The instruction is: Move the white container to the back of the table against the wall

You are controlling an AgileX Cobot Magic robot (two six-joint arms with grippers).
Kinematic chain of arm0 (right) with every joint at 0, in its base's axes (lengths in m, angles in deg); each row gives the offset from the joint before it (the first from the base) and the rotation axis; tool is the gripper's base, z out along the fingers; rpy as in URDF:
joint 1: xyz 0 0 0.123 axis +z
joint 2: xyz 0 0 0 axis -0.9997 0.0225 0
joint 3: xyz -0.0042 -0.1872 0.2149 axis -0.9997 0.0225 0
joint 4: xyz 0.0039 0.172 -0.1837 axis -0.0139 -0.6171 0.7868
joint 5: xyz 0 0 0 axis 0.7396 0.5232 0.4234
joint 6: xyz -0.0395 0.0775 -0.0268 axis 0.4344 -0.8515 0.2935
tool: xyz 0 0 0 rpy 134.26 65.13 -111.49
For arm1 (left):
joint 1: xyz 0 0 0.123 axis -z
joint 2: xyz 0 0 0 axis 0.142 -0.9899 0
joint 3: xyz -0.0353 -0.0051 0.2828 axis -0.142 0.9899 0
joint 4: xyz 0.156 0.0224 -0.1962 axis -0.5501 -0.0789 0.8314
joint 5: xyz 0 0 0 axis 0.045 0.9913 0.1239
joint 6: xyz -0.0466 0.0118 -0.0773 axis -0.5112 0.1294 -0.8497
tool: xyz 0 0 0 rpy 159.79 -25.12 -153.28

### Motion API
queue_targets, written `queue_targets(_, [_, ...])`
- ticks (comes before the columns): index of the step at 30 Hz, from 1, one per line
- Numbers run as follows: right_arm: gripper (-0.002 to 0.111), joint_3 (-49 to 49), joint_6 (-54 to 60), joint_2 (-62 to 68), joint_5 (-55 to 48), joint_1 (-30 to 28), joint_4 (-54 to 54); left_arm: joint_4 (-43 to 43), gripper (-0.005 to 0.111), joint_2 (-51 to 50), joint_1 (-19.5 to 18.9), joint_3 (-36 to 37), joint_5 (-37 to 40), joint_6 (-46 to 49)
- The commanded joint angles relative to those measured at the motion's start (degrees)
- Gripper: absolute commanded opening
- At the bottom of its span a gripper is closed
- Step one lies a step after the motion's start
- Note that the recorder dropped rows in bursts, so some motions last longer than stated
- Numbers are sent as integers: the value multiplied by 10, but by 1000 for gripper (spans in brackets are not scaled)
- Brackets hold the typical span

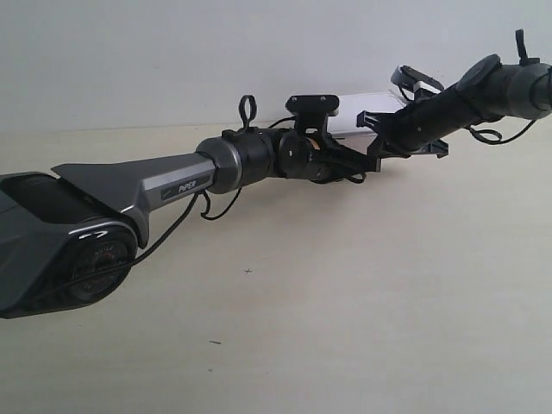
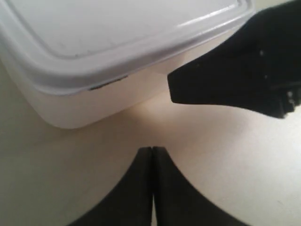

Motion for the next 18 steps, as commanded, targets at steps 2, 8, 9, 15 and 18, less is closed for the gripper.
queue_targets(2, [0, -21, -6, 13, 16, 10, 9, -3, 0, 1, -3, -5, 10, 6])
queue_targets(8, [0, -21, -32, 15, 44, 12, 12, -3, 0, 1, -3, -5, 10, 6])
queue_targets(9, [0, -21, -34, 15, 43, 12, 12, -3, 0, 1, -3, -5, 10, 6])
queue_targets(15, [0, -21, -44, 18, 54, 12, -33, -3, 0, 1, -3, -5, 11, 6])
queue_targets(18, [0, -21, -71, 18, 71, 12, -43, -3, 0, 1, -3, -5, 13, 6])
